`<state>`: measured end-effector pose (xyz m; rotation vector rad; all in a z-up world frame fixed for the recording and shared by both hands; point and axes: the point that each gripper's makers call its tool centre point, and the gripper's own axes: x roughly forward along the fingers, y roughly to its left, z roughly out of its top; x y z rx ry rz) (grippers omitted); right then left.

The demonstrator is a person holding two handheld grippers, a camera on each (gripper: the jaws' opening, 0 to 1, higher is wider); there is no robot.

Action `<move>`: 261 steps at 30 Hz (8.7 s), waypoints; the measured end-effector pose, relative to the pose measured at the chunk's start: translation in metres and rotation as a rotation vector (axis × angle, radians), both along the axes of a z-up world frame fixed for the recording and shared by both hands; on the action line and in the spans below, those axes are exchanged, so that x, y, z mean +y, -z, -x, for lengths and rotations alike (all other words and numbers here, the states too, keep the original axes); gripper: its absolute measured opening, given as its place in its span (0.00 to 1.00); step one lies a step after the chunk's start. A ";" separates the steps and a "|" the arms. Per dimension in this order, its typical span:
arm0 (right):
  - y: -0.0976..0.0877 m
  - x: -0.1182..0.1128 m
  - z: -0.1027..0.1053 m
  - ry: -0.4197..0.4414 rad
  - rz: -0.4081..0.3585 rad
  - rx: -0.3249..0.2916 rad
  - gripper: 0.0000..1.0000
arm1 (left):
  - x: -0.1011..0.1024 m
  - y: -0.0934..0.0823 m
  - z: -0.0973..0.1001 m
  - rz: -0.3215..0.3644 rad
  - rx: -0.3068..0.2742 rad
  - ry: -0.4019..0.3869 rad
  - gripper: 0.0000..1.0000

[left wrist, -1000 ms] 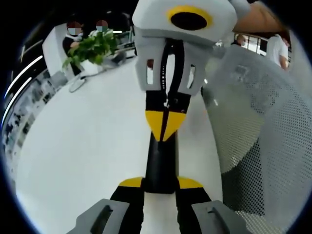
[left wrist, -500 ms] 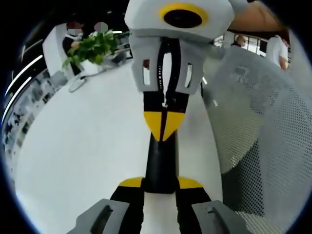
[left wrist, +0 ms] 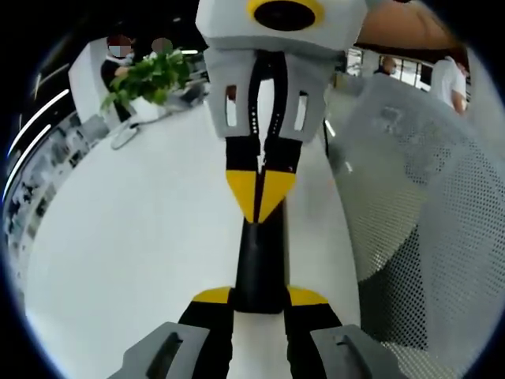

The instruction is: Press the specified remote control buttons in sequence, fully releasing each button before pressing the next.

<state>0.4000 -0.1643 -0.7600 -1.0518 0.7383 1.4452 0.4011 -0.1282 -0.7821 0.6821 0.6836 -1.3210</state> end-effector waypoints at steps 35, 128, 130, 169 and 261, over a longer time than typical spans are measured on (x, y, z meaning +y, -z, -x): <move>0.013 0.013 0.005 -0.074 0.068 0.020 0.00 | 0.000 0.000 0.000 0.001 0.000 -0.002 0.23; -0.009 -0.018 0.005 0.058 -0.026 0.056 0.26 | 0.001 0.001 -0.002 -0.020 -0.001 -0.006 0.23; -0.007 -0.022 0.005 0.060 -0.018 0.053 0.26 | 0.000 0.001 -0.002 -0.020 -0.001 -0.006 0.23; 0.025 -0.071 0.001 0.146 0.035 0.111 0.27 | 0.000 0.000 -0.001 -0.034 0.005 -0.009 0.23; -0.003 -0.073 -0.050 0.121 -0.018 -0.013 0.20 | -0.003 -0.021 -0.055 -0.082 -0.068 0.003 0.23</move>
